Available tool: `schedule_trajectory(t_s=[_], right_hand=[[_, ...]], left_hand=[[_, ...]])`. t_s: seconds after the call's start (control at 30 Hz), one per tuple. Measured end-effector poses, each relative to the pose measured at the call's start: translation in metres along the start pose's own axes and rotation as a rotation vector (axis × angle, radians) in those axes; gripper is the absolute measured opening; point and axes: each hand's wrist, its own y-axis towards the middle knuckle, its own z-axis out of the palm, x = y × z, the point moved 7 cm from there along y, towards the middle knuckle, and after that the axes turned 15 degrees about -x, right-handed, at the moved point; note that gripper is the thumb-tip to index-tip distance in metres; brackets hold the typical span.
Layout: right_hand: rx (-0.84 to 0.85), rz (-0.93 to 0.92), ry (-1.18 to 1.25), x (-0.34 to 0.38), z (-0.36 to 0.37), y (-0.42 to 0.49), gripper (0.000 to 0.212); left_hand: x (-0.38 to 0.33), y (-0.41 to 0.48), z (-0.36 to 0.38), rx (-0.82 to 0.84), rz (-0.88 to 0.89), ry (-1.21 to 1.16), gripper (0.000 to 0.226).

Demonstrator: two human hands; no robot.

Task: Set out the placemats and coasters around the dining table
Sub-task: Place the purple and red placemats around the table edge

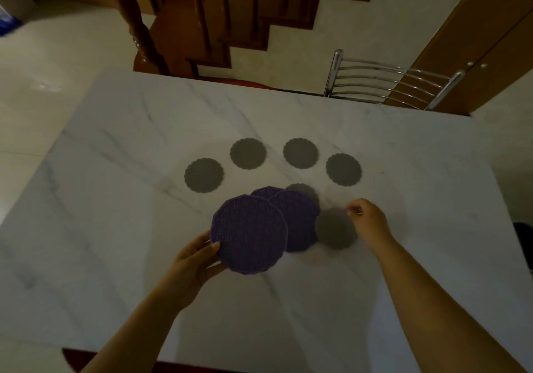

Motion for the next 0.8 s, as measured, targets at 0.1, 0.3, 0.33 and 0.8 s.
schedule_trajectory(t_s=[0.1,0.3,0.33,0.8], right_hand=[[-0.085,0.123,0.008,-0.023,-0.021,0.018,0.021],[-0.071,0.124,-0.342,-0.024,-0.022,0.013,0.044],[-0.062,0.057,-0.360,-0.010,-0.017,0.007,0.044],[0.153,-0.075,-0.281,0.060,0.068,-0.072,0.112]], left_hand=[[-0.004,0.000,-0.002,-0.008,0.011,-0.006,0.040],[-0.005,-0.002,-0.007,-0.026,0.018,-0.016,0.042],[-0.004,-0.001,-0.007,-0.030,0.016,-0.017,0.043],[0.001,-0.004,-0.020,-0.049,0.011,-0.039,0.040]])
